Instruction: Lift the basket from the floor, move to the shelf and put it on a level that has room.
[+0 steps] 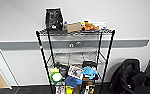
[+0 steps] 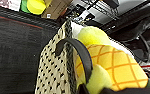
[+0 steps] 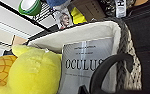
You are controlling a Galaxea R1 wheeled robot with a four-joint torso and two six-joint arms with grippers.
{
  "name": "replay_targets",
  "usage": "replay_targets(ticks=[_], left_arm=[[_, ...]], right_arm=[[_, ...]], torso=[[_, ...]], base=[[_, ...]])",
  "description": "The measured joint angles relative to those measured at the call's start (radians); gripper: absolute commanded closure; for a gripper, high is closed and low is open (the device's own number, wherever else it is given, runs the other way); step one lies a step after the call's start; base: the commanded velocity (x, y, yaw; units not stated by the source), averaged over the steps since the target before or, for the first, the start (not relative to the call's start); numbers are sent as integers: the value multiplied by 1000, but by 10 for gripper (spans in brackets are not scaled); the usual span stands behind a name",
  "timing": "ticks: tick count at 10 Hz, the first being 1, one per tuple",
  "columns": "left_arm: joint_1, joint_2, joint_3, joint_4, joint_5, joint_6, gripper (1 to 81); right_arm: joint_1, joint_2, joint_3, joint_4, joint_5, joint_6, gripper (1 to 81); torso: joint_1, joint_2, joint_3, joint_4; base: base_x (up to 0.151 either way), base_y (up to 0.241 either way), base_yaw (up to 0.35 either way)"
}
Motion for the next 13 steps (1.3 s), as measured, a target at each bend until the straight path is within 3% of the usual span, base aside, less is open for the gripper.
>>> replay_targets(ticks=[13], left_arm=[[4,-3,0,0,-3,0,811]], right_arm=[[0,-1,8,0,0,-3,811]], torso=[[0,0,0,0]], base=[[114,0,0]])
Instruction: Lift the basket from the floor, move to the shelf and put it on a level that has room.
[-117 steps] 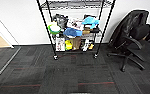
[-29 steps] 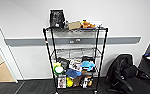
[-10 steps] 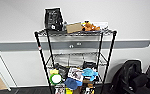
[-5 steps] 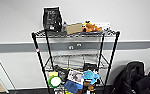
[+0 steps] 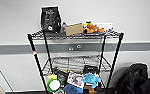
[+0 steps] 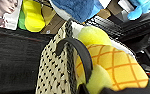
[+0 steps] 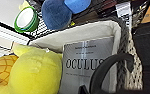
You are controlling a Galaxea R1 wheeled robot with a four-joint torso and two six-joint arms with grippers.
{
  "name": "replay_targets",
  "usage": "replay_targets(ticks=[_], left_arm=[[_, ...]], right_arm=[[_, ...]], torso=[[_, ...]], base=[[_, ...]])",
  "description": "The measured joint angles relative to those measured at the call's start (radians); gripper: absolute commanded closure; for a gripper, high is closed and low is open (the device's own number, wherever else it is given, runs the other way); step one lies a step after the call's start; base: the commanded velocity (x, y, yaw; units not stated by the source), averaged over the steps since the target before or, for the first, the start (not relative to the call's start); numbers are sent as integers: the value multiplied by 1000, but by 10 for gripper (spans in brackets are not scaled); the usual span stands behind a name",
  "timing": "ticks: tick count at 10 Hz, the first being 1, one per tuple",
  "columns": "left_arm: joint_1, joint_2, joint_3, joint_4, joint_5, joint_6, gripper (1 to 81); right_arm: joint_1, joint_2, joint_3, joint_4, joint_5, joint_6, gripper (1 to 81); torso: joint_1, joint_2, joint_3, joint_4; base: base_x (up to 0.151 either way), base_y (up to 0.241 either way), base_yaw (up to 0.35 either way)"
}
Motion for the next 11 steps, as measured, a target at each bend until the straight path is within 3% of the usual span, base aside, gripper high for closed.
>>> replay_targets(ticks=[7,11], left_arm=[[1,0,0,0,1,0,811],[6,0,0,0,3,0,811]], right_arm=[[-3,0,1,0,0,0,811],[-6,0,1,0,1,0,811]], torso=[[0,0,0,0],[1,0,0,0]], base=[[117,0,0],[16,0,0]])
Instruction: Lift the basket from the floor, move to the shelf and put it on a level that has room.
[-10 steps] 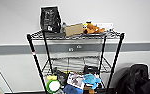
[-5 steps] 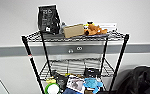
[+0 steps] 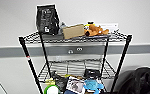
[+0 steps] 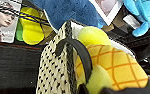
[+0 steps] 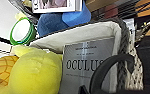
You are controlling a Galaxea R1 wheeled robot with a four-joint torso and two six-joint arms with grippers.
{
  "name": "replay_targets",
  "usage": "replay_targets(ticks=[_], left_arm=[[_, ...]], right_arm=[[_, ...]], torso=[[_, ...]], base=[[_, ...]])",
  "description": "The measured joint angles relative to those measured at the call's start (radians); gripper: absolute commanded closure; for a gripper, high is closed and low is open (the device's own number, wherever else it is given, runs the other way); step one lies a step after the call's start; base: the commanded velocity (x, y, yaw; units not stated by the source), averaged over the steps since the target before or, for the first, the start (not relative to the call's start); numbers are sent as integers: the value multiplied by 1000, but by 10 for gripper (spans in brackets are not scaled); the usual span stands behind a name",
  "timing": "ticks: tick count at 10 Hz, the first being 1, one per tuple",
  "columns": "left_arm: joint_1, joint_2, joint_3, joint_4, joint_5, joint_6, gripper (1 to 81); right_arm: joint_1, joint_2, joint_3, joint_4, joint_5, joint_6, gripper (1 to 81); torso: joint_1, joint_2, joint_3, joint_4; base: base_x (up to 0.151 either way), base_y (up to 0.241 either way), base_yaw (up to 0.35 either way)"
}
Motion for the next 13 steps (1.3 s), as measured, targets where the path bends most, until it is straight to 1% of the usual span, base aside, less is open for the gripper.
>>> replay_targets(ticks=[3,5,8,10,13], left_arm=[[5,0,0,0,0,0,811],[4,-21,36,0,-3,0,811],[-20,-99,174,0,-15,0,811],[-35,-157,273,0,-35,1,811],[-63,-223,392,0,-49,0,811]], right_arm=[[-10,-2,3,0,0,0,811],[-7,-32,63,0,-1,1,811],[16,-116,231,0,1,4,811],[40,-177,345,1,9,5,811],[65,-242,436,3,9,11,811]], torso=[[0,0,0,0],[0,0,0,0],[0,0,0,0],[0,0,0,0],[0,0,0,0]], base=[[0,0,0],[0,0,0],[0,0,0],[0,0,0],[0,0,0]])
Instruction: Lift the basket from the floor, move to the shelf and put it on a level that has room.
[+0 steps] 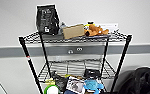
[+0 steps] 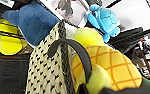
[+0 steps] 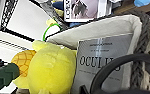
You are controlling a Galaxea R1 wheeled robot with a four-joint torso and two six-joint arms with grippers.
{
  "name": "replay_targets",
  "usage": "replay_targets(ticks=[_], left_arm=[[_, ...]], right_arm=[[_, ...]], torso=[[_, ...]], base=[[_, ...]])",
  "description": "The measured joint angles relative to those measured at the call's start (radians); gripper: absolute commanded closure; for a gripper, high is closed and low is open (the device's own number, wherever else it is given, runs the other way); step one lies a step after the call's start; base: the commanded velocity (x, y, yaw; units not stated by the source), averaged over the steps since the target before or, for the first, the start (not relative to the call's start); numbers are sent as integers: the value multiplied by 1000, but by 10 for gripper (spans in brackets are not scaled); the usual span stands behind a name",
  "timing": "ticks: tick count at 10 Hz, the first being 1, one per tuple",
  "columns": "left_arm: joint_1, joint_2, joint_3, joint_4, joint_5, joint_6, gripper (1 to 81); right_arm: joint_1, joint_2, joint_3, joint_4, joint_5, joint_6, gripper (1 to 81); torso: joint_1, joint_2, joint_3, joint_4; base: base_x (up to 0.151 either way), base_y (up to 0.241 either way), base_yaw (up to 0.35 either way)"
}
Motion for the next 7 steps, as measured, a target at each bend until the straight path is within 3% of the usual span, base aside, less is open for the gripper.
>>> replay_targets(ticks=[7], left_arm=[[-87,-118,193,0,-4,-5,811]], right_arm=[[100,-103,181,23,-9,10,811]], torso=[[0,0,0,0]], base=[[0,0,0]])
